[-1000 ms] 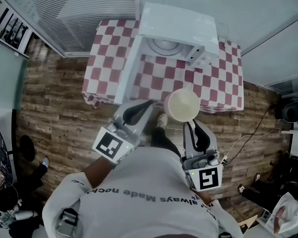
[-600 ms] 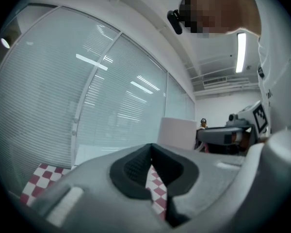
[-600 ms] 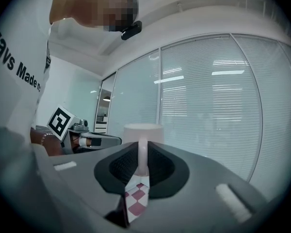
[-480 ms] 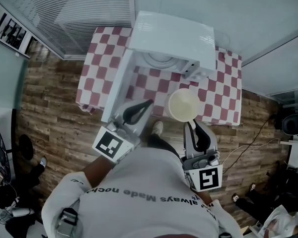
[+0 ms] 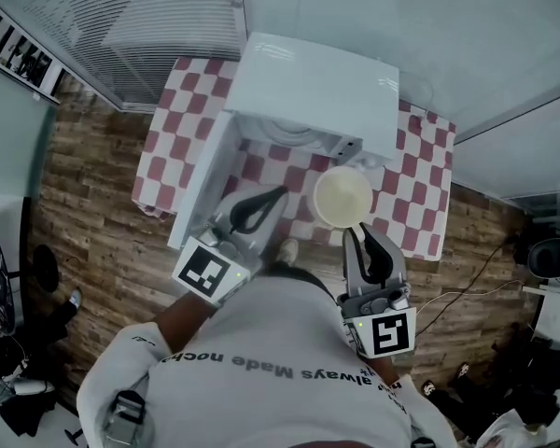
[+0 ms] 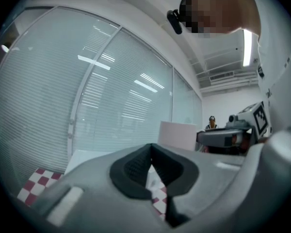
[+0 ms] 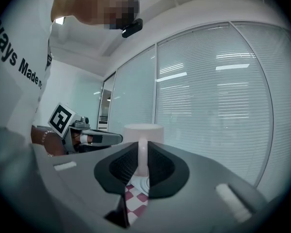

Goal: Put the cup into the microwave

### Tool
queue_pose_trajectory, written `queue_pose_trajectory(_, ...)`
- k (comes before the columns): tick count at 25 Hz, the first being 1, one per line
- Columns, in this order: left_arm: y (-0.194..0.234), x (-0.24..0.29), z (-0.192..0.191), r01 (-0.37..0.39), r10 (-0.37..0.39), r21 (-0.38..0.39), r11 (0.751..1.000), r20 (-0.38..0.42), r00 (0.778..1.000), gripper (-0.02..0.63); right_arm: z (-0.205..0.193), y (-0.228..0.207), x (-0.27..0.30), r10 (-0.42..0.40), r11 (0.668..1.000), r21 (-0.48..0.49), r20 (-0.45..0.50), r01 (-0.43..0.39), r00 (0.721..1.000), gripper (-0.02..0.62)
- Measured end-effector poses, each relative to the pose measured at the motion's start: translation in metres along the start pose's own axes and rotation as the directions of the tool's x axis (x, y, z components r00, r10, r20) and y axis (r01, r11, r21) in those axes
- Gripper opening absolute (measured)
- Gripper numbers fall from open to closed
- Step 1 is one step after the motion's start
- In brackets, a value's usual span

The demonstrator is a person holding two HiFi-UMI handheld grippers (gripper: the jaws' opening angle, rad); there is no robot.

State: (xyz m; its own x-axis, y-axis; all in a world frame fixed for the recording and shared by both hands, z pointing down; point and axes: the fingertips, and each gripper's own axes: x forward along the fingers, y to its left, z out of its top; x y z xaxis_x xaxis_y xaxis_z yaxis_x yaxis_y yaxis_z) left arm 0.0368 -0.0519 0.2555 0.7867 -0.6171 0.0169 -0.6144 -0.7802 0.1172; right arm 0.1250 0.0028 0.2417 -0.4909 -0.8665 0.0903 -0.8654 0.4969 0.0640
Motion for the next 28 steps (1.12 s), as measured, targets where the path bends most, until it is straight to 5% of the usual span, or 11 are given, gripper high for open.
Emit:
queue_pose_trajectory(14, 0.002, 0.069, -0.016, -0.068, 0.067, -0.003, 0.998, -0.029, 0.997, 0.003, -0.009, -0.075, 0.016, 0.036, 0.998, 0.045, 0.029, -0.037, 0.999, 0.041)
queue_pose_trajectory(28, 0.022, 0.084, -0.021, -0.089, 0.089, -0.003, 0.996, -0.05, 0.995, 0.003, -0.013, -0.089, 0.035, 0.059, 0.998, 0.024, 0.021, -0.059, 0.998, 0.041)
